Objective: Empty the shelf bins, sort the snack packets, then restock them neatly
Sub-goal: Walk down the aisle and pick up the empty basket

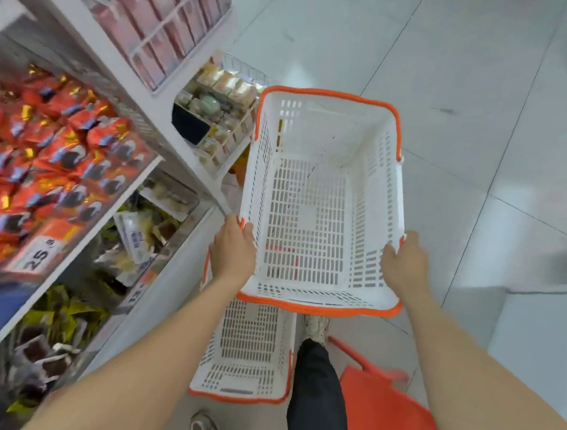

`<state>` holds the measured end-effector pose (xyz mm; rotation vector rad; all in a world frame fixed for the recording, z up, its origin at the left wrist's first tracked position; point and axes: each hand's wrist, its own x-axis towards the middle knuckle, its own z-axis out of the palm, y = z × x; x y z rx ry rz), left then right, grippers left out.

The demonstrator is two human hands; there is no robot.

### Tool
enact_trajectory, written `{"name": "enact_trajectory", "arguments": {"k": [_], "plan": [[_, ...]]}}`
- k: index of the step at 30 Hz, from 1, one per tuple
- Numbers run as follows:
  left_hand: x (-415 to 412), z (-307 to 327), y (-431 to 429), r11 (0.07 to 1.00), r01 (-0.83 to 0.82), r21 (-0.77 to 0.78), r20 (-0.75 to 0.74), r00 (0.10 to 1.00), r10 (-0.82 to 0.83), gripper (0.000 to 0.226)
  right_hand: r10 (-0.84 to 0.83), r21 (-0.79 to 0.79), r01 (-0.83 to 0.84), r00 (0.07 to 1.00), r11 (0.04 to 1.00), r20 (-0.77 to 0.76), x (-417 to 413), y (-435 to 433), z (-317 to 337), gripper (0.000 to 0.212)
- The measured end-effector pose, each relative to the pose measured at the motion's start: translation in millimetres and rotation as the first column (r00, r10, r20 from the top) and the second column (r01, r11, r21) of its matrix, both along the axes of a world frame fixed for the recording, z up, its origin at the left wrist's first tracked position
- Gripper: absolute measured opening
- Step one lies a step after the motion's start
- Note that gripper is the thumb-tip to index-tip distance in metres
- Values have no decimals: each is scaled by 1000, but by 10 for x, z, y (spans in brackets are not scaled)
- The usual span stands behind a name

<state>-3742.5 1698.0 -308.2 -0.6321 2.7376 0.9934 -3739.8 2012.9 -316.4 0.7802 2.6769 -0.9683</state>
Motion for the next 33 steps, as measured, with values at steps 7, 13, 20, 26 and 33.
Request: {"name": "enact_trajectory", "arguments": {"k": [7, 13, 20, 26, 33], "plan": [[-1021, -1327, 468, 992, -45, 116, 31, 999, 41, 34, 38, 20, -38, 999, 999, -1, -1079, 501, -1358, 19], [-1449, -2275, 720, 994, 36, 103, -38, 999, -32, 48, 25, -51, -20, 995, 998, 94, -1535, 491, -2495, 28], [-1374, -3133, 460, 982, 190, -10, 223, 958, -183, 40, 50, -288, 40, 953, 957, 299, -1530, 285, -3121, 24], [-1255, -2918, 506, 997, 71, 29, 211, 974, -76, 30, 322, -422, -113, 825, 899, 464, -1534, 85, -3108, 7], [-976, -1941, 275, 984, 173, 33, 226, 958, -176, 17, 549, -274, -477, 745, 835, 378, -1652, -598, -2080, 24]]}}
